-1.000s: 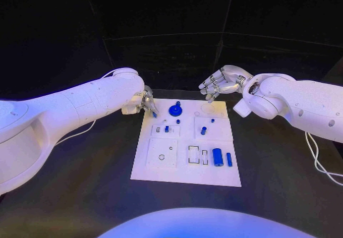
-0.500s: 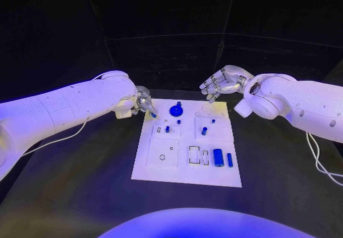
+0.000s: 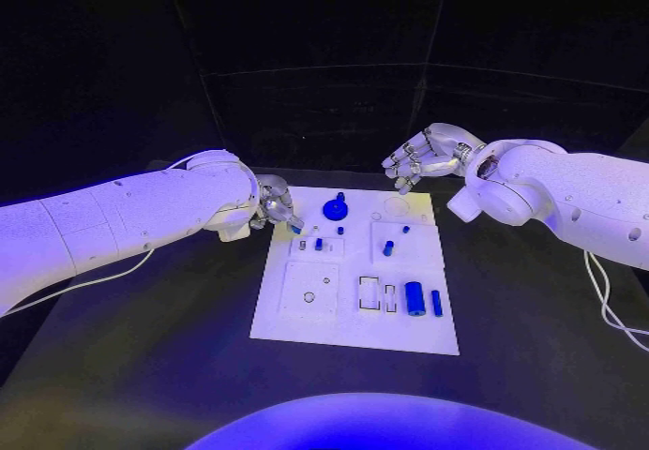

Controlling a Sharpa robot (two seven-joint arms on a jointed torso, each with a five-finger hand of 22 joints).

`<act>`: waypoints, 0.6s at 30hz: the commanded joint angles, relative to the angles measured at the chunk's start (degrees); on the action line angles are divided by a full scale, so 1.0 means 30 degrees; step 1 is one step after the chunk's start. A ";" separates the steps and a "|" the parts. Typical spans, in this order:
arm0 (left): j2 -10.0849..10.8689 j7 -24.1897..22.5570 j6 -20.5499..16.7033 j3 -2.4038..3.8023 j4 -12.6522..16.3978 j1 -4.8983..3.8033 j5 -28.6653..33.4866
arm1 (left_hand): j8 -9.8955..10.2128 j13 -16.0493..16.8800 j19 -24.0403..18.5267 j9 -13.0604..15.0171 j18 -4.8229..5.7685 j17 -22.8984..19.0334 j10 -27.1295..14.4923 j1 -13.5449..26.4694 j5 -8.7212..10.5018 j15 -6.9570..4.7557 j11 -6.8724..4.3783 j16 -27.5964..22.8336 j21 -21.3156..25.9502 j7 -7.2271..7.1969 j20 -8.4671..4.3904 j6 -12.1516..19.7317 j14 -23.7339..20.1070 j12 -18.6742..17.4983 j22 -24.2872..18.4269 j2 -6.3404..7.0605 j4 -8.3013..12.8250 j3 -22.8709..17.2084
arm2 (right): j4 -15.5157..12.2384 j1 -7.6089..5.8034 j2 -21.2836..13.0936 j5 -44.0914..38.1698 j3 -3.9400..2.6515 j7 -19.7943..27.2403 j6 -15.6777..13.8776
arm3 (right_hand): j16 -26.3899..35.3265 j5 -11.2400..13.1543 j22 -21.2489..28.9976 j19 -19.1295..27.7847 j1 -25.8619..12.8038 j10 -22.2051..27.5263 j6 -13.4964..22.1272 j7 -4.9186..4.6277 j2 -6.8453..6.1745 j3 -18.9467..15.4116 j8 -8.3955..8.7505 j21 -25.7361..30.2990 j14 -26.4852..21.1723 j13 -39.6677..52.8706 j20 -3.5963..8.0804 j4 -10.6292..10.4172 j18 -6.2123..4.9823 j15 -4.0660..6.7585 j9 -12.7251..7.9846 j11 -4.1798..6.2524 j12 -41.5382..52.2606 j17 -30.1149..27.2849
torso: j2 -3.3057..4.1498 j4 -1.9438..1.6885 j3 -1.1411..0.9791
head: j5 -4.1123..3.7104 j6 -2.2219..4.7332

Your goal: Assemble the parts on the task board

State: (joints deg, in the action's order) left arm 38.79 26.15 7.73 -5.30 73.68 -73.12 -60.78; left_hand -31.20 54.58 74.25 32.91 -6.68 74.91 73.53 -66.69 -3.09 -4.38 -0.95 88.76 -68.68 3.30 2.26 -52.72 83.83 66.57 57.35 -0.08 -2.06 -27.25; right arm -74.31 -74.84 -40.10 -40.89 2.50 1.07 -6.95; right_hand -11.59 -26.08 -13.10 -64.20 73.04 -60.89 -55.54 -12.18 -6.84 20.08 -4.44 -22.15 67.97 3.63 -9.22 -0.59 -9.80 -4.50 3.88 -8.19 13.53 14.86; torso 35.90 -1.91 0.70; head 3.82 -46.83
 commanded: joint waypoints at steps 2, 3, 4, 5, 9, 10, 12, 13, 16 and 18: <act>0.0163 -0.0215 -0.1217 -0.0017 0.0570 0.0089 -0.1463 | -0.0154 0.0031 0.0179 0.0046 -0.0005 0.4349 0.0180 0.0012 0.0032 0.0041 0.0007 0.0120 -0.0118 0.0029 -0.0031 -0.0067 0.1903 0.0087 0.0056 0.0129 0.2727 -0.2878 | 0.0026 -0.0025 -0.0006 0.0059 -0.0008 0.0197 0.0031 | -0.0078 -0.0057 0.0031 -0.0036 -0.0042 0.0106 0.0170 0.0029 0.0115 -0.0051 -0.0090 0.0130 -0.0143 0.0017 -0.0061 -0.0115 -0.0128 0.0033 0.0027 0.0022 0.0131 -0.0031 | 0.0028 0.0069 0.0009 | 0.0063 0.0018; 0.0183 -0.0157 -0.1323 -0.0041 0.0680 0.0119 -0.1701 | -0.0154 0.0031 0.0179 0.0046 -0.0005 0.4349 0.0180 0.0012 0.0032 0.0041 0.0007 0.0120 -0.0118 0.0029 -0.0031 -0.0067 0.1903 0.0087 0.0056 0.0129 0.2727 -0.2878 | 0.0029 -0.0023 -0.0004 0.0059 -0.0007 0.0198 0.0027 | -0.0078 -0.0057 0.0031 -0.0036 -0.0042 0.0106 0.0170 0.0029 0.0115 -0.0051 -0.0090 0.0130 -0.0143 0.0017 -0.0061 -0.0115 -0.0128 0.0033 0.0027 0.0022 0.0131 -0.0031 | 0.0029 0.0080 0.0006 | 0.0075 0.0029; 0.0185 -0.0115 -0.1388 -0.0054 0.0733 0.0139 -0.1831 | -0.0154 0.0031 0.0179 0.0046 -0.0005 0.4349 0.0180 0.0012 0.0032 0.0041 0.0007 0.0120 -0.0118 0.0029 -0.0031 -0.0067 0.1903 0.0087 0.0056 0.0129 0.2727 -0.2878 | 0.0030 -0.0021 -0.0001 0.0059 -0.0007 0.0201 0.0025 | -0.0078 -0.0057 0.0031 -0.0036 -0.0042 0.0106 0.0170 0.0029 0.0115 -0.0051 -0.0090 0.0130 -0.0143 0.0017 -0.0061 -0.0115 -0.0128 0.0033 0.0027 0.0022 0.0131 -0.0031 | 0.0030 0.0088 -0.0004 | 0.0078 0.0031; 0.0181 -0.0074 -0.1454 -0.0065 0.0769 0.0162 -0.1938 | -0.0154 0.0031 0.0179 0.0046 -0.0005 0.4349 0.0180 0.0012 0.0032 0.0041 0.0007 0.0120 -0.0118 0.0029 -0.0031 -0.0067 0.1903 0.0087 0.0056 0.0129 0.2727 -0.2878 | 0.0032 -0.0018 0.0002 0.0059 -0.0007 0.0204 0.0026 | -0.0078 -0.0057 0.0031 -0.0036 -0.0042 0.0106 0.0170 0.0029 0.0115 -0.0051 -0.0090 0.0130 -0.0143 0.0017 -0.0061 -0.0115 -0.0128 0.0033 0.0027 0.0022 0.0131 -0.0031 | 0.0031 0.0090 -0.0006 | 0.0076 0.0031; 0.0121 0.0178 -0.1613 -0.0095 0.0827 0.0288 -0.2244 | -0.0194 0.0097 0.0220 0.0067 0.0008 0.4374 0.0242 0.0039 0.0030 0.0033 -0.0004 0.0131 -0.0166 0.0016 -0.0037 -0.0078 0.1909 0.0140 0.0126 0.0187 0.2722 -0.2965 | 0.0032 -0.0010 0.0012 0.0059 -0.0007 0.0206 0.0035 | -0.0078 -0.0057 0.0031 -0.0036 -0.0042 0.0106 0.0170 0.0029 0.0115 -0.0051 -0.0090 0.0130 -0.0143 0.0017 -0.0061 -0.0115 -0.0128 0.0033 0.0027 0.0022 0.0131 -0.0031 | 0.0039 0.0103 -0.0011 | 0.0047 0.0020; 0.0102 0.0243 -0.1601 -0.0100 0.0838 0.0318 -0.2328 | -0.0210 0.0115 0.0235 0.0075 0.0012 0.4387 0.0264 0.0038 0.0028 0.0029 -0.0010 0.0137 -0.0183 0.0010 -0.0040 -0.0083 0.1912 0.0155 0.0149 0.0198 0.2725 -0.3009 | 0.0032 -0.0008 0.0014 0.0059 -0.0007 0.0206 0.0034 | -0.0078 -0.0057 0.0031 -0.0036 -0.0042 0.0106 0.0170 0.0029 0.0115 -0.0051 -0.0090 0.0130 -0.0143 0.0017 -0.0061 -0.0115 -0.0128 0.0033 0.0027 0.0022 0.0131 -0.0031 | 0.0047 0.0101 -0.0006 | 0.0028 0.0021; 0.0077 0.0348 -0.1570 -0.0107 0.0877 0.0372 -0.2460 | -0.0225 0.0118 0.0246 0.0082 0.0015 0.4399 0.0277 0.0040 0.0028 0.0024 -0.0015 0.0142 -0.0195 0.0006 -0.0043 -0.0089 0.1915 0.0160 0.0167 0.0208 0.2725 -0.3052 | 0.0036 -0.0006 0.0025 0.0059 -0.0007 0.0206 0.0030 | -0.0078 -0.0057 0.0031 -0.0036 -0.0042 0.0106 0.0170 0.0029 0.0115 -0.0051 -0.0090 0.0130 -0.0143 0.0017 -0.0061 -0.0115 -0.0128 0.0033 0.0027 0.0022 0.0131 -0.0031 | 0.0054 0.0093 0.0001 | -0.0010 0.0018; 0.0069 0.0391 -0.1540 -0.0110 0.0898 0.0394 -0.2502 | -0.0225 0.0118 0.0246 0.0082 0.0015 0.4400 0.0277 0.0040 0.0028 0.0024 -0.0015 0.0142 -0.0195 0.0006 -0.0043 -0.0089 0.1915 0.0160 0.0167 0.0208 0.2725 -0.3054 | 0.0036 -0.0006 0.0030 0.0059 -0.0007 0.0206 0.0031 | -0.0078 -0.0057 0.0031 -0.0036 -0.0042 0.0106 0.0170 0.0029 0.0115 -0.0051 -0.0090 0.0130 -0.0143 0.0017 -0.0061 -0.0115 -0.0128 0.0033 0.0027 0.0022 0.0131 -0.0031 | 0.0066 0.0107 -0.0004 | -0.0013 0.0012; 0.0004 0.0540 -0.1358 -0.0117 0.0944 0.0459 -0.2601 | -0.0238 0.0119 0.0250 0.0089 0.0015 0.4396 0.0288 0.0043 0.0029 0.0021 -0.0019 0.0141 -0.0197 0.0003 -0.0046 -0.0091 0.1914 0.0164 0.0169 0.0220 0.2726 -0.3095 | 0.0027 -0.0004 0.0036 0.0059 -0.0007 0.0201 0.0034 | -0.0078 -0.0057 0.0031 -0.0036 -0.0042 0.0106 0.0170 0.0029 0.0115 -0.0051 -0.0090 0.0130 -0.0143 0.0017 -0.0061 -0.0115 -0.0128 0.0033 0.0027 0.0022 0.0131 -0.0031 | 0.0071 0.0087 0.0006 | -0.0010 -0.0021; -0.0045 0.0644 -0.1186 -0.0121 0.0950 0.0488 -0.2635 | -0.0244 0.0120 0.0251 0.0092 0.0015 0.4394 0.0293 0.0044 0.0029 0.0019 -0.0021 0.0140 -0.0198 0.0002 -0.0047 -0.0092 0.1914 0.0165 0.0170 0.0226 0.2727 -0.3114 | 0.0029 -0.0004 0.0043 0.0059 -0.0007 0.0200 0.0029 | -0.0078 -0.0057 0.0031 -0.0036 -0.0042 0.0106 0.0170 0.0029 0.0115 -0.0051 -0.0090 0.0130 -0.0143 0.0017 -0.0061 -0.0115 -0.0128 0.0033 0.0027 0.0022 0.0131 -0.0031 | 0.0038 0.0050 -0.0008 | -0.0027 -0.0071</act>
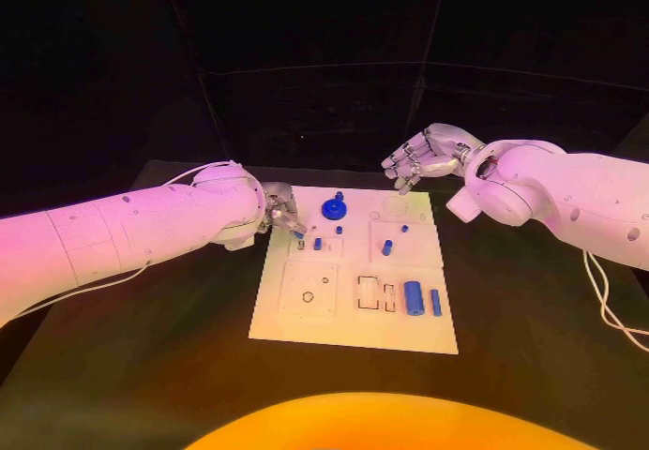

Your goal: Assemble the parts on the task board

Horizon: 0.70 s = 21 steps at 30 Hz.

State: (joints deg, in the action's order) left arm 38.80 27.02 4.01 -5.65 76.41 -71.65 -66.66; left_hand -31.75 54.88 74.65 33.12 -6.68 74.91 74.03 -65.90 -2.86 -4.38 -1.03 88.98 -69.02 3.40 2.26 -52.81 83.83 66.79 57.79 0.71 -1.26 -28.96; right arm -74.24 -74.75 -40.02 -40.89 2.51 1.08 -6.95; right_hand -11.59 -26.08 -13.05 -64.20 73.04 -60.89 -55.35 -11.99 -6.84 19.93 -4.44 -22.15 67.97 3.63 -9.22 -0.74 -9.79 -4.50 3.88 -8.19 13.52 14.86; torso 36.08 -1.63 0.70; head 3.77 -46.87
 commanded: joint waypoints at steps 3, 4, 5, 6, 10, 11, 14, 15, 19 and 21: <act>-0.0078 0.0479 0.0313 -0.0009 0.0050 0.0019 -0.0698 | -0.0073 -0.0023 0.0115 0.0030 0.0012 0.4389 0.0117 -0.0218 -0.0046 0.0016 0.0003 0.0064 -0.0075 -0.0031 -0.0052 -0.0061 0.1913 0.0065 0.0008 -0.0021 0.2462 -0.2581 | 0.0006 -0.0034 0.0020 0.0059 -0.0009 0.0199 0.0026 | -0.0078 -0.0057 0.0017 -0.0036 -0.0043 0.0107 0.0107 -0.0034 0.0115 0.0000 -0.0090 0.0130 -0.0143 0.0017 -0.0061 -0.0066 -0.0129 0.0032 0.0027 0.0021 0.0132 -0.0033 | -0.0028 -0.0041 -0.0008 | -0.0021 -0.0081; -0.0083 0.0529 0.0418 -0.0012 0.0053 0.0025 -0.0705 | -0.0073 -0.0023 0.0115 0.0030 0.0012 0.4389 0.0117 -0.0218 -0.0046 0.0016 0.0003 0.0064 -0.0075 -0.0031 -0.0052 -0.0061 0.1913 0.0065 0.0008 -0.0021 0.2462 -0.2581 | 0.0006 -0.0034 0.0023 0.0059 -0.0009 0.0201 0.0023 | -0.0087 -0.0062 0.0026 -0.0045 -0.0046 0.0112 0.0109 -0.0032 0.0126 0.0001 -0.0094 0.0143 -0.0145 0.0017 -0.0063 -0.0080 -0.0132 0.0034 0.0027 0.0023 0.0142 -0.0038 | -0.0021 -0.0035 0.0000 | -0.0035 -0.0072; -0.0089 0.0562 0.0492 -0.0015 0.0052 0.0030 -0.0710 | -0.0073 -0.0023 0.0115 0.0030 0.0012 0.4389 0.0117 -0.0218 -0.0046 0.0016 0.0003 0.0064 -0.0075 -0.0031 -0.0052 -0.0061 0.1913 0.0065 0.0008 -0.0021 0.2462 -0.2581 | 0.0008 -0.0034 0.0026 0.0059 -0.0009 0.0202 0.0023 | -0.0094 -0.0066 0.0034 -0.0052 -0.0049 0.0116 0.0111 -0.0031 0.0134 0.0002 -0.0097 0.0154 -0.0146 0.0018 -0.0065 -0.0091 -0.0135 0.0036 0.0027 0.0024 0.0151 -0.0042 | -0.0016 -0.0041 0.0003 | -0.0051 -0.0061; -0.0097 0.0585 0.0548 -0.0019 0.0048 0.0032 -0.0713 | -0.0073 -0.0023 0.0115 0.0030 0.0012 0.4389 0.0117 -0.0218 -0.0046 0.0016 0.0003 0.0064 -0.0075 -0.0031 -0.0052 -0.0061 0.1913 0.0065 0.0008 -0.0021 0.2462 -0.2581 | 0.0010 -0.0033 0.0029 0.0059 -0.0009 0.0203 0.0022 | -0.0094 -0.0066 0.0034 -0.0052 -0.0048 0.0116 0.0111 -0.0030 0.0134 0.0003 -0.0097 0.0155 -0.0146 0.0018 -0.0065 -0.0090 -0.0135 0.0036 0.0027 0.0025 0.0152 -0.0042 | -0.0018 -0.0047 0.0005 | -0.0058 -0.0093; -0.0130 0.0647 0.0802 -0.0106 0.0085 0.0048 -0.0721 | -0.0086 -0.0037 0.0122 0.0037 0.0015 0.4401 0.0119 -0.0213 -0.0046 0.0014 0.0000 0.0069 -0.0083 -0.0032 -0.0054 -0.0063 0.1915 0.0057 0.0020 -0.0007 0.2464 -0.2620 | 0.0017 -0.0032 0.0049 0.0059 -0.0009 0.0211 0.0030 | -0.0095 -0.0067 0.0035 -0.0053 -0.0046 0.0117 0.0111 -0.0030 0.0134 0.0003 -0.0098 0.0156 -0.0146 0.0018 -0.0065 -0.0090 -0.0136 0.0036 0.0027 0.0025 0.0152 -0.0043 | -0.0031 -0.0062 -0.0002 | -0.0055 -0.0114; -0.0133 0.0660 0.0831 -0.0119 0.0099 0.0052 -0.0722 | -0.0094 -0.0047 0.0126 0.0041 0.0016 0.4408 0.0120 -0.0210 -0.0046 0.0013 -0.0002 0.0072 -0.0088 -0.0033 -0.0056 -0.0064 0.1917 0.0051 0.0028 0.0002 0.2464 -0.2645 | 0.0017 -0.0032 0.0052 0.0059 -0.0009 0.0212 0.0032 | -0.0095 -0.0067 0.0035 -0.0053 -0.0046 0.0117 0.0111 -0.0030 0.0134 0.0003 -0.0098 0.0156 -0.0146 0.0018 -0.0065 -0.0090 -0.0136 0.0036 0.0027 0.0025 0.0152 -0.0043 | -0.0031 -0.0057 -0.0007 | -0.0045 -0.0113; -0.0148 0.0737 0.0948 -0.0162 0.0157 0.0070 -0.0724 | -0.0094 -0.0047 0.0126 0.0041 0.0016 0.4408 0.0120 -0.0210 -0.0046 0.0013 -0.0002 0.0072 -0.0088 -0.0033 -0.0056 -0.0064 0.1917 0.0051 0.0028 0.0002 0.2464 -0.2645 | 0.0018 -0.0030 0.0057 0.0059 -0.0009 0.0221 0.0041 | -0.0095 -0.0067 0.0035 -0.0053 -0.0046 0.0117 0.0111 -0.0030 0.0134 0.0003 -0.0098 0.0156 -0.0146 0.0018 -0.0065 -0.0090 -0.0136 0.0036 0.0027 0.0025 0.0152 -0.0043 | -0.0025 -0.0057 -0.0001 | -0.0065 -0.0063; -0.0150 0.0756 0.0973 -0.0170 0.0172 0.0074 -0.0724 | -0.0104 -0.0048 0.0127 0.0046 0.0016 0.4415 0.0126 -0.0204 -0.0046 0.0011 -0.0003 0.0075 -0.0088 -0.0035 -0.0057 -0.0068 0.1919 0.0052 0.0028 0.0010 0.2462 -0.2670 | 0.0020 -0.0029 0.0059 0.0059 -0.0009 0.0221 0.0042 | -0.0095 -0.0067 0.0035 -0.0053 -0.0046 0.0117 0.0111 -0.0030 0.0134 0.0003 -0.0098 0.0156 -0.0146 0.0018 -0.0065 -0.0090 -0.0136 0.0036 0.0027 0.0025 0.0152 -0.0043 | -0.0033 -0.0053 0.0003 | -0.0058 -0.0070; -0.0133 0.0833 0.1090 -0.0189 0.0210 0.0083 -0.0725 | -0.0123 -0.0053 0.0133 0.0055 0.0018 0.4428 0.0135 -0.0197 -0.0046 0.0009 -0.0006 0.0081 -0.0094 -0.0038 -0.0060 -0.0074 0.1922 0.0050 0.0038 0.0020 0.2460 -0.2718 | 0.0006 -0.0028 0.0055 0.0062 -0.0009 0.0214 0.0038 | -0.0095 -0.0067 0.0035 -0.0053 -0.0046 0.0117 0.0111 -0.0030 0.0134 0.0003 -0.0098 0.0156 -0.0146 0.0018 -0.0065 -0.0090 -0.0136 0.0036 0.0027 0.0025 0.0152 -0.0043 | -0.0022 -0.0040 -0.0015 | -0.0017 -0.0110; -0.0122 0.0852 0.1116 -0.0192 0.0200 0.0085 -0.0725 | -0.0123 -0.0053 0.0133 0.0055 0.0018 0.4428 0.0135 -0.0197 -0.0046 0.0009 -0.0006 0.0081 -0.0094 -0.0038 -0.0060 -0.0074 0.1922 0.0050 0.0038 0.0020 0.2460 -0.2718 | 0.0003 -0.0028 0.0057 0.0045 -0.0009 0.0212 0.0038 | -0.0095 -0.0067 0.0035 -0.0053 -0.0046 0.0117 0.0111 -0.0030 0.0134 0.0003 -0.0098 0.0156 -0.0146 0.0018 -0.0065 -0.0090 -0.0136 0.0036 0.0027 0.0025 0.0152 -0.0043 | -0.0025 -0.0045 -0.0014 | -0.0041 -0.0118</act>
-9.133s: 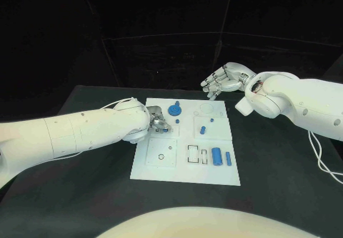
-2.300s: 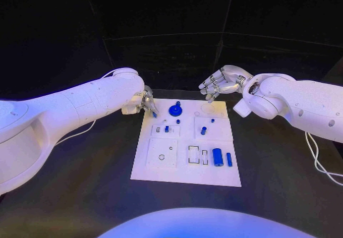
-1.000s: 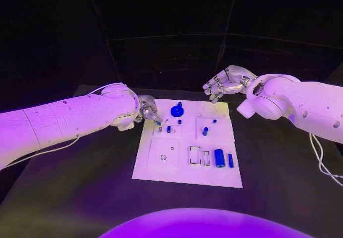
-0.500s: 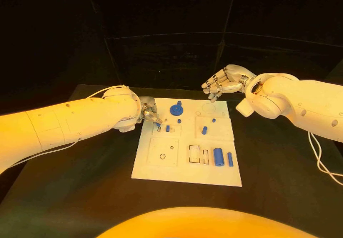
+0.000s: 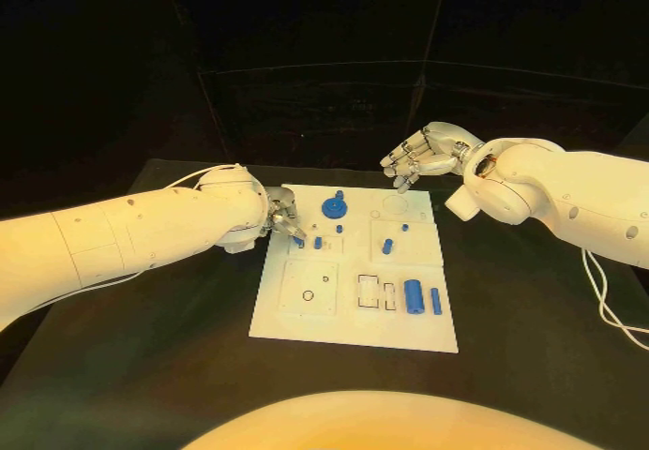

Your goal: Assemble the parts on the task board

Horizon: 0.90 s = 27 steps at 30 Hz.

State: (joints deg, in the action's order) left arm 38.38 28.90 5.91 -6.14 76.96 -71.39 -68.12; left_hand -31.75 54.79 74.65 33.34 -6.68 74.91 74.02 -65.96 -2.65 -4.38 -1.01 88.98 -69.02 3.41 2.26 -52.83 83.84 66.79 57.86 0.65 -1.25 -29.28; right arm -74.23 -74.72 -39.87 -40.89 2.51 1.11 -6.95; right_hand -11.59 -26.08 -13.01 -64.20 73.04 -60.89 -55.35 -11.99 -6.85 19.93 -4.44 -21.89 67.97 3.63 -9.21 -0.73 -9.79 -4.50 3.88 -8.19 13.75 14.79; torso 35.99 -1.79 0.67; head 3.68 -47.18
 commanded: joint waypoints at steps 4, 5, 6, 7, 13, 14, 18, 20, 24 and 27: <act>0.0018 0.0258 0.0531 -0.0034 -0.0032 0.0002 -0.0240 | -0.0124 -0.0024 0.0134 -0.0019 0.0018 0.4429 0.0137 -0.0177 -0.0117 0.0008 -0.0012 0.0082 -0.0094 -0.0042 -0.0060 -0.0071 0.1921 0.0051 0.0016 0.0040 0.2455 -0.2610 | -0.0013 -0.0036 0.0021 0.0016 -0.0009 0.0200 0.0049 | -0.0105 -0.0076 0.0030 -0.0064 -0.0018 0.0126 0.0115 -0.0026 0.0135 0.0013 -0.0101 0.0084 -0.0150 0.0018 -0.0062 -0.0079 -0.0142 0.0043 0.0027 0.0030 0.0086 -0.0025 | -0.0005 0.0003 -0.0008 | -0.0011 -0.0064; 0.0004 0.0258 0.0548 -0.0035 -0.0035 0.0002 -0.0240 | -0.0124 -0.0025 0.0134 -0.0019 0.0018 0.4429 0.0137 -0.0177 -0.0117 0.0008 -0.0012 0.0082 -0.0094 -0.0042 -0.0060 -0.0071 0.1921 0.0050 0.0016 0.0040 0.2455 -0.2610 | -0.0018 -0.0036 0.0023 0.0012 -0.0009 0.0199 0.0055 | -0.0105 -0.0076 0.0030 -0.0064 -0.0018 0.0126 0.0115 -0.0026 0.0135 0.0013 -0.0101 0.0084 -0.0150 0.0018 -0.0062 -0.0079 -0.0142 0.0043 0.0027 0.0030 0.0086 -0.0025 | -0.0002 0.0009 -0.0008 | 0.0006 -0.0063; -0.0009 0.0259 0.0559 -0.0036 -0.0032 0.0002 -0.0240 | -0.0141 -0.0077 0.0135 -0.0010 0.0018 0.4426 0.0124 -0.0160 -0.0115 0.0007 -0.0013 0.0081 -0.0095 -0.0043 -0.0062 -0.0074 0.1921 0.0017 0.0017 0.0053 0.2447 -0.2655 | -0.0019 -0.0036 0.0025 0.0009 -0.0009 0.0198 0.0057 | -0.0105 -0.0076 0.0030 -0.0064 -0.0018 0.0126 0.0115 -0.0026 0.0135 0.0013 -0.0101 0.0084 -0.0150 0.0018 -0.0062 -0.0079 -0.0142 0.0043 0.0027 0.0030 0.0086 -0.0025 | -0.0002 0.0009 -0.0007 | 0.0007 -0.0063; -0.0025 0.0255 0.0571 -0.0036 -0.0030 0.0002 -0.0240 | -0.0141 -0.0078 0.0135 -0.0009 0.0018 0.4426 0.0124 -0.0160 -0.0115 0.0007 -0.0013 0.0081 -0.0095 -0.0043 -0.0062 -0.0074 0.1921 0.0016 0.0017 0.0053 0.2447 -0.2655 | -0.0018 -0.0036 0.0028 0.0007 -0.0009 0.0198 0.0060 | -0.0105 -0.0076 0.0030 -0.0064 -0.0018 0.0126 0.0115 -0.0026 0.0135 0.0013 -0.0101 0.0084 -0.0150 0.0018 -0.0062 -0.0079 -0.0142 0.0043 0.0027 0.0030 0.0086 -0.0025 | -0.0003 0.0010 -0.0004 | 0.0014 -0.0058; -0.0092 0.0227 0.0642 -0.0038 -0.0047 0.0003 -0.0240 | -0.0141 -0.0078 0.0135 -0.0009 0.0018 0.4426 0.0124 -0.0160 -0.0115 0.0007 -0.0013 0.0081 -0.0095 -0.0043 -0.0062 -0.0074 0.1921 0.0016 0.0017 0.0053 0.2447 -0.2655 | -0.0017 -0.0036 0.0040 0.0002 -0.0009 0.0195 0.0087 | -0.0105 -0.0076 0.0030 -0.0064 -0.0018 0.0126 0.0115 -0.0026 0.0135 0.0013 -0.0101 0.0084 -0.0150 0.0018 -0.0062 -0.0079 -0.0142 0.0043 0.0027 0.0030 0.0086 -0.0025 | -0.0009 0.0023 0.0007 | -0.0009 -0.0042; -0.0094 0.0228 0.0674 -0.0038 -0.0051 0.0003 -0.0240 | -0.0141 -0.0078 0.0135 -0.0009 0.0018 0.4426 0.0124 -0.0160 -0.0115 0.0007 -0.0013 0.0081 -0.0095 -0.0043 -0.0062 -0.0074 0.1921 0.0016 0.0017 0.0053 0.2447 -0.2655 | -0.0015 -0.0036 0.0039 0.0001 -0.0009 0.0194 0.0091 | -0.0105 -0.0076 0.0030 -0.0064 -0.0018 0.0126 0.0115 -0.0026 0.0135 0.0013 -0.0101 0.0084 -0.0150 0.0018 -0.0062 -0.0079 -0.0142 0.0043 0.0027 0.0030 0.0086 -0.0025 | -0.0009 0.0023 0.0011 | 0.0002 -0.0043; -0.0084 0.0223 0.0786 -0.0038 -0.0047 0.0003 -0.0240 | -0.0141 -0.0078 0.0135 -0.0009 0.0018 0.4426 0.0124 -0.0160 -0.0115 0.0007 -0.0013 0.0081 -0.0095 -0.0043 -0.0062 -0.0074 0.1921 0.0016 0.0017 0.0053 0.2447 -0.2655 | -0.0020 -0.0036 0.0028 0.0001 -0.0009 0.0182 0.0096 | -0.0105 -0.0076 0.0030 -0.0064 -0.0018 0.0126 0.0115 -0.0026 0.0135 0.0013 -0.0101 0.0084 -0.0150 0.0018 -0.0062 -0.0079 -0.0142 0.0043 0.0027 0.0030 0.0086 -0.0025 | -0.0002 0.0010 0.0000 | 0.0002 -0.0061; -0.0079 0.0217 0.0815 -0.0038 -0.0040 0.0003 -0.0240 | -0.0141 -0.0078 0.0135 -0.0009 0.0018 0.4426 0.0124 -0.0160 -0.0115 0.0007 -0.0013 0.0081 -0.0095 -0.0043 -0.0062 -0.0074 0.1921 0.0016 0.0017 0.0053 0.2447 -0.2655 | -0.0017 -0.0036 0.0032 0.0000 -0.0009 0.0184 0.0097 | -0.0105 -0.0076 0.0030 -0.0064 -0.0018 0.0126 0.0115 -0.0026 0.0135 0.0013 -0.0101 0.0084 -0.0150 0.0018 -0.0062 -0.0079 -0.0142 0.0043 0.0027 0.0030 0.0086 -0.0025 | 0.0003 0.0004 0.0001 | -0.0006 -0.0056; -0.0091 0.0196 0.0812 -0.0038 -0.0027 0.0003 -0.0240 | -0.0141 -0.0078 0.0135 -0.0009 0.0018 0.4426 0.0124 -0.0160 -0.0115 0.0007 -0.0013 0.0081 -0.0095 -0.0043 -0.0062 -0.0074 0.1921 0.0016 0.0017 0.0053 0.2447 -0.2655 | -0.0012 -0.0036 0.0053 0.0000 -0.0009 0.0188 0.0116 | -0.0105 -0.0076 0.0030 -0.0064 -0.0018 0.0126 0.0115 -0.0026 0.0135 0.0013 -0.0101 0.0084 -0.0150 0.0018 -0.0062 -0.0079 -0.0142 0.0043 0.0027 0.0030 0.0086 -0.0025 | -0.0002 0.0007 0.0005 | 0.0020 -0.0087; -0.0122 0.0176 0.0777 -0.0038 -0.0025 0.0003 -0.0240 | -0.0141 -0.0078 0.0135 -0.0009 0.0018 0.4426 0.0124 -0.0160 -0.0115 0.0007 -0.0013 0.0081 -0.0095 -0.0043 -0.0062 -0.0074 0.1921 0.0016 0.0017 0.0053 0.2447 -0.2655 | -0.0002 -0.0035 0.0074 0.0000 -0.0009 0.0190 0.0129 | -0.0105 -0.0076 0.0030 -0.0064 -0.0018 0.0126 0.0115 -0.0026 0.0135 0.0013 -0.0101 0.0084 -0.0150 0.0018 -0.0062 -0.0079 -0.0142 0.0043 0.0027 0.0030 0.0086 -0.0025 | 0.0007 0.0019 0.0012 | 0.0023 -0.0100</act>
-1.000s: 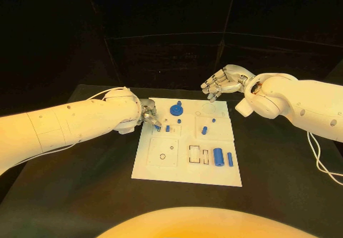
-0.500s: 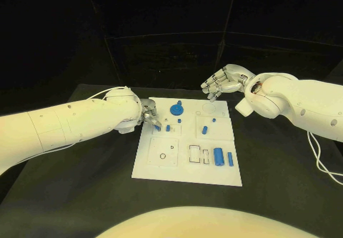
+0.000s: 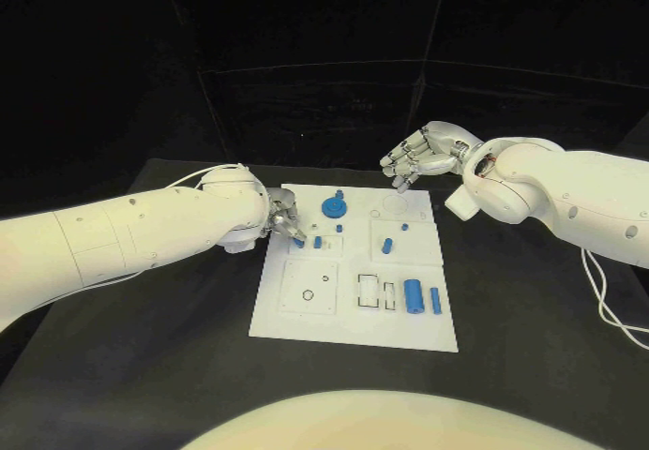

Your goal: Assemble the parts on the task board

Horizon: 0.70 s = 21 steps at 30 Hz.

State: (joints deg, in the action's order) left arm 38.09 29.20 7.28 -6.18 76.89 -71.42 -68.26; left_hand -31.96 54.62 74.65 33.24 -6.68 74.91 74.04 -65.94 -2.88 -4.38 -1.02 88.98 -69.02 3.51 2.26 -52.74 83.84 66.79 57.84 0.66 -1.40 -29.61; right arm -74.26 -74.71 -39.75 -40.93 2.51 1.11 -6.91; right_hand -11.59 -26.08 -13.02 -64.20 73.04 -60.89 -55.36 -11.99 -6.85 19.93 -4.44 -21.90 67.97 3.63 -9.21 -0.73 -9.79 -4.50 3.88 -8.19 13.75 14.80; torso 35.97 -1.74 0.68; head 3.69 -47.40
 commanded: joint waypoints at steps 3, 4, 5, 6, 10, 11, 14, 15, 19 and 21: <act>-0.0044 0.0064 0.0290 -0.0025 -0.0003 0.0011 -0.0194 | -0.0074 -0.0021 0.0136 0.0026 0.0019 0.4427 0.0120 -0.0161 -0.0038 0.0006 -0.0011 0.0082 -0.0095 -0.0076 -0.0063 -0.0102 0.1921 0.0017 0.0023 0.0052 0.2495 -0.2556 | 0.0019 -0.0036 0.0042 0.0015 -0.0009 0.0190 0.0128 | -0.0105 -0.0077 0.0033 -0.0064 -0.0019 0.0126 0.0115 -0.0025 0.0135 0.0014 -0.0101 0.0086 -0.0150 0.0017 -0.0062 -0.0080 -0.0143 0.0043 0.0027 0.0031 0.0087 -0.0027 | 0.0008 0.0012 0.0001 | 0.0023 -0.0033; -0.0047 0.0064 0.0290 -0.0025 -0.0005 0.0011 -0.0194 | -0.0092 -0.0023 0.0137 0.0035 0.0020 0.4434 0.0131 -0.0139 -0.0037 0.0006 -0.0012 0.0085 -0.0095 -0.0077 -0.0065 -0.0104 0.1923 0.0016 0.0025 0.0066 0.2482 -0.2603 | 0.0021 -0.0036 0.0043 0.0015 -0.0009 0.0190 0.0130 | -0.0105 -0.0077 0.0033 -0.0064 -0.0019 0.0126 0.0115 -0.0025 0.0135 0.0014 -0.0101 0.0086 -0.0150 0.0017 -0.0062 -0.0080 -0.0143 0.0043 0.0027 0.0031 0.0087 -0.0027 | 0.0008 0.0015 0.0002 | 0.0019 -0.0032; -0.0050 0.0063 0.0294 -0.0025 -0.0008 0.0011 -0.0194 | -0.0106 -0.0025 0.0137 0.0043 0.0020 0.4440 0.0139 -0.0121 -0.0037 0.0005 -0.0013 0.0087 -0.0095 -0.0078 -0.0066 -0.0105 0.1924 0.0016 0.0026 0.0078 0.2471 -0.2642 | 0.0023 -0.0036 0.0045 0.0015 -0.0009 0.0190 0.0131 | -0.0105 -0.0077 0.0033 -0.0064 -0.0019 0.0126 0.0115 -0.0025 0.0135 0.0014 -0.0101 0.0086 -0.0150 0.0017 -0.0062 -0.0080 -0.0143 0.0043 0.0027 0.0031 0.0087 -0.0027 | 0.0007 0.0017 0.0008 | 0.0012 -0.0036; -0.0053 0.0062 0.0305 -0.0025 -0.0011 0.0011 -0.0194 | -0.0106 -0.0025 0.0137 0.0043 0.0020 0.4440 0.0139 -0.0121 -0.0037 0.0005 -0.0013 0.0087 -0.0095 -0.0078 -0.0066 -0.0105 0.1924 0.0016 0.0026 0.0078 0.2471 -0.2642 | 0.0024 -0.0036 0.0046 0.0015 -0.0009 0.0190 0.0133 | -0.0105 -0.0077 0.0033 -0.0064 -0.0019 0.0126 0.0115 -0.0025 0.0135 0.0014 -0.0101 0.0086 -0.0150 0.0017 -0.0062 -0.0080 -0.0143 0.0043 0.0027 0.0031 0.0087 -0.0027 | 0.0007 0.0018 0.0003 | 0.0010 -0.0040; -0.0042 0.0069 0.0410 -0.0025 -0.0005 0.0011 -0.0194 | -0.0106 -0.0025 0.0137 0.0043 0.0020 0.4440 0.0139 -0.0121 -0.0037 0.0005 -0.0013 0.0087 -0.0095 -0.0078 -0.0066 -0.0105 0.1924 0.0016 0.0026 0.0078 0.2471 -0.2642 | 0.0025 -0.0036 0.0045 0.0015 -0.0009 0.0185 0.0139 | -0.0105 -0.0077 0.0033 -0.0064 -0.0019 0.0126 0.0115 -0.0025 0.0135 0.0014 -0.0101 0.0086 -0.0150 0.0017 -0.0062 -0.0080 -0.0143 0.0043 0.0027 0.0031 0.0087 -0.0027 | 0.0010 0.0005 -0.0006 | -0.0007 -0.0074; -0.0035 0.0072 0.0446 -0.0025 0.0000 0.0011 -0.0194 | -0.0106 -0.0025 0.0137 0.0043 0.0020 0.4440 0.0139 -0.0121 -0.0037 0.0005 -0.0013 0.0087 -0.0095 -0.0078 -0.0066 -0.0105 0.1924 0.0016 0.0026 0.0078 0.2471 -0.2642 | 0.0025 -0.0036 0.0043 0.0014 -0.0009 0.0183 0.0139 | -0.0105 -0.0077 0.0033 -0.0064 -0.0019 0.0126 0.0115 -0.0025 0.0135 0.0014 -0.0101 0.0086 -0.0150 0.0017 -0.0062 -0.0080 -0.0143 0.0043 0.0027 0.0031 0.0087 -0.0027 | 0.0009 0.0005 -0.0001 | -0.0008 -0.0077; -0.0004 0.0088 0.0569 -0.0025 0.0025 0.0011 -0.0194 | -0.0117 -0.0015 0.0157 0.0049 0.0029 0.4450 0.0152 -0.0112 -0.0038 0.0005 -0.0016 0.0092 -0.0122 -0.0081 -0.0067 -0.0105 0.1926 0.0024 0.0068 0.0091 0.2470 -0.2673 | 0.0027 -0.0036 0.0041 0.0014 -0.0009 0.0178 0.0142 | -0.0105 -0.0077 0.0033 -0.0064 -0.0019 0.0126 0.0115 -0.0025 0.0135 0.0014 -0.0101 0.0086 -0.0150 0.0017 -0.0062 -0.0080 -0.0143 0.0043 0.0027 0.0031 0.0087 -0.0027 | 0.0009 -0.0007 0.0001 | -0.0004 -0.0089; 0.0008 0.0091 0.0651 -0.0025 0.0034 0.0011 -0.0193 | -0.0117 -0.0015 0.0157 0.0049 0.0029 0.4450 0.0152 -0.0112 -0.0038 0.0005 -0.0016 0.0092 -0.0122 -0.0081 -0.0067 -0.0105 0.1926 0.0024 0.0068 0.0091 0.2470 -0.2673 | 0.0030 -0.0036 0.0043 0.0014 -0.0009 0.0178 0.0145 | -0.0105 -0.0077 0.0033 -0.0064 -0.0019 0.0126 0.0115 -0.0025 0.0135 0.0014 -0.0101 0.0086 -0.0150 0.0017 -0.0062 -0.0080 -0.0143 0.0043 0.0027 0.0031 0.0087 -0.0027 | 0.0002 -0.0011 0.0006 | -0.0001 -0.0098; 0.0024 0.0051 0.0887 -0.0025 0.0037 0.0011 -0.0193 | -0.0177 -0.0050 0.0188 0.0079 0.0043 0.4513 0.0181 -0.0098 -0.0064 0.0000 -0.0029 0.0119 -0.0164 -0.0098 -0.0070 -0.0119 0.1940 0.0009 0.0136 0.0185 0.2504 -0.2818 | 0.0038 -0.0036 0.0054 0.0014 -0.0009 0.0179 0.0157 | -0.0105 -0.0077 0.0033 -0.0064 -0.0019 0.0126 0.0115 -0.0025 0.0135 0.0014 -0.0101 0.0086 -0.0150 0.0017 -0.0062 -0.0080 -0.0143 0.0043 0.0027 0.0031 0.0087 -0.0027 | -0.0003 -0.0010 0.0007 | 0.0010 -0.0114; 0.0020 0.0022 0.0994 -0.0025 0.0035 0.0011 -0.0193 | -0.0200 -0.0031 0.0205 0.0090 0.0050 0.4546 0.0208 -0.0092 -0.0073 -0.0001 -0.0033 0.0133 -0.0187 -0.0103 -0.0071 -0.0128 0.1948 0.0024 0.0173 0.0225 0.2519 -0.2877 | 0.0041 -0.0036 0.0065 0.0014 -0.0009 0.0183 0.0163 | -0.0105 -0.0077 0.0033 -0.0064 -0.0019 0.0126 0.0115 -0.0025 0.0135 0.0014 -0.0101 0.0086 -0.0150 0.0017 -0.0062 -0.0080 -0.0143 0.0043 0.0027 0.0031 0.0087 -0.0027 | 0.0004 -0.0004 0.0004 | 0.0013 -0.0104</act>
State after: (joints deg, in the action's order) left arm 38.09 29.20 8.38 -6.18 76.95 -71.41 -68.28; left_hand -32.20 54.51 74.80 33.40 -6.68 74.91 74.27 -65.57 -2.82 -4.38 -1.07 89.06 -69.24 3.37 2.11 -53.04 83.84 66.78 58.28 1.08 -1.48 -30.32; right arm -74.19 -74.71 -39.62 -40.95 2.51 1.10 -6.84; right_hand -11.59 -26.08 -12.98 -64.20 73.04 -60.89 -55.36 -11.99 -6.85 19.93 -4.44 -21.90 67.97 3.63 -9.22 -0.73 -9.79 -4.50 3.88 -8.19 13.75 14.80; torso 35.99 -1.72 0.69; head 3.67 -47.74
